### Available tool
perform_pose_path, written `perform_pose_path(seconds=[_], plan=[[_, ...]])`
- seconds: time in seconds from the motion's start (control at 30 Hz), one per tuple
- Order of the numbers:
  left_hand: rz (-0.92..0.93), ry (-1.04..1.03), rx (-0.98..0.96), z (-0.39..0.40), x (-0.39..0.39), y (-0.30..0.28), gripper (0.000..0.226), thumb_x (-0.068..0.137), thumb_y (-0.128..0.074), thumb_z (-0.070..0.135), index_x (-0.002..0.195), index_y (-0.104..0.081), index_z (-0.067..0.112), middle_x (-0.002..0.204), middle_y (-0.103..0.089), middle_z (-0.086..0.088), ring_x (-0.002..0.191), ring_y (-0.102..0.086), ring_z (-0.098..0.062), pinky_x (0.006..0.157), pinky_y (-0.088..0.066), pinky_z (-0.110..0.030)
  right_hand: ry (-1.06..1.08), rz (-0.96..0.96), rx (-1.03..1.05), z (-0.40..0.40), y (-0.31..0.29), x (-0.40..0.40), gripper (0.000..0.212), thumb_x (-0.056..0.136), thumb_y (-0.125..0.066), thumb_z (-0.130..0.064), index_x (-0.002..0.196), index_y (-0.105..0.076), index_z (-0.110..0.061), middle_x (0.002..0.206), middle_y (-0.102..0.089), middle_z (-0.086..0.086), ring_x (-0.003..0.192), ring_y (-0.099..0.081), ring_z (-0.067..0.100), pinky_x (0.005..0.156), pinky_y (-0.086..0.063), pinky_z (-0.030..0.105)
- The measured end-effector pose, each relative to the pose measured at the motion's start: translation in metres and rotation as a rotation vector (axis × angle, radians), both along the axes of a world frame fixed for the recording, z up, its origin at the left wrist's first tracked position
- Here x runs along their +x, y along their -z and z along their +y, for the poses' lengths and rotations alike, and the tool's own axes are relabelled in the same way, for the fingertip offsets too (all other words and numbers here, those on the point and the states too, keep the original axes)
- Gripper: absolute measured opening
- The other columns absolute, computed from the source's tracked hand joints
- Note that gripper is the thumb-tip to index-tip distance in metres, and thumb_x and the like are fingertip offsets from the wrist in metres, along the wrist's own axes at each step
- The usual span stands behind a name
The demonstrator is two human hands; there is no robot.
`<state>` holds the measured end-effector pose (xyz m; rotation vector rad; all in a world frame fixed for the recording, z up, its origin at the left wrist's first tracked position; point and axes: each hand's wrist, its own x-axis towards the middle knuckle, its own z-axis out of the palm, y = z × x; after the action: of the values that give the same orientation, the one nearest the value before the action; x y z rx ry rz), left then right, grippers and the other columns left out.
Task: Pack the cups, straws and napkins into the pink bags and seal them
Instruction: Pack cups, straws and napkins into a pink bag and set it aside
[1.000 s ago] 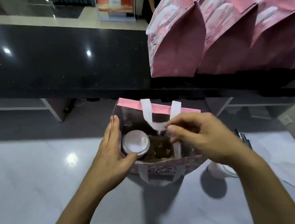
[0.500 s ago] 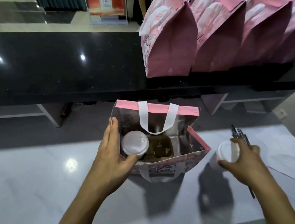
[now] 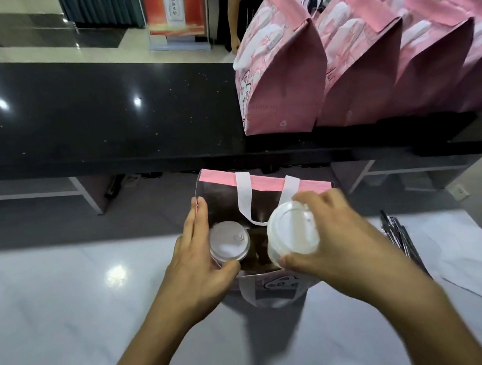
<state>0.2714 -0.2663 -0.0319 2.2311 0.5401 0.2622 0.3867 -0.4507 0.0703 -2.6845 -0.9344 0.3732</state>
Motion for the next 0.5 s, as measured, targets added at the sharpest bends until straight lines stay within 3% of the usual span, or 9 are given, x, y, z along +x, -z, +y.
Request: perform_pose_path(seconds=[0.1, 0.23, 0.5], plan=[[-0.015, 0.016, 0.006, -0.002, 0.0, 0.001, 0.103, 0.073, -0.047, 0.053, 0.154, 0.015, 0.043, 0.161, 0.016, 0.029, 0.141, 0.0, 0.013, 0.109, -0.023, -0.02, -0.086, -0.146, -0.177, 0.024, 0.035, 0.014, 0.082, 0.072, -0.079, -0.051, 0.139, -0.034, -0.036, 0.129, -0.045, -0.005, 0.11, -0.053, 0.024, 0.088, -0.046, 0.035], [-0.017, 0.03, -0.019, -0.001, -0.001, 0.002, 0.104, 0.073, -0.05, 0.043, 0.154, 0.016, 0.044, 0.161, 0.016, 0.03, 0.146, -0.006, 0.003, 0.103, -0.025, -0.018, -0.076, -0.152, -0.224, 0.048, 0.065, 0.031, 0.083, 0.074, -0.082, -0.038, 0.14, -0.034, -0.025, 0.138, -0.044, 0.004, 0.114, -0.053, 0.031, 0.09, -0.046, 0.038], [-0.021, 0.074, -0.038, 0.007, -0.002, 0.005, 0.104, 0.073, -0.05, 0.041, 0.152, 0.018, 0.047, 0.158, 0.019, 0.034, 0.131, -0.002, 0.018, 0.103, -0.028, -0.018, -0.071, -0.073, -0.259, 0.06, 0.085, 0.042, 0.082, 0.074, -0.082, -0.036, 0.139, -0.035, -0.022, 0.132, -0.045, 0.007, 0.113, -0.055, 0.033, 0.089, -0.052, 0.041]])
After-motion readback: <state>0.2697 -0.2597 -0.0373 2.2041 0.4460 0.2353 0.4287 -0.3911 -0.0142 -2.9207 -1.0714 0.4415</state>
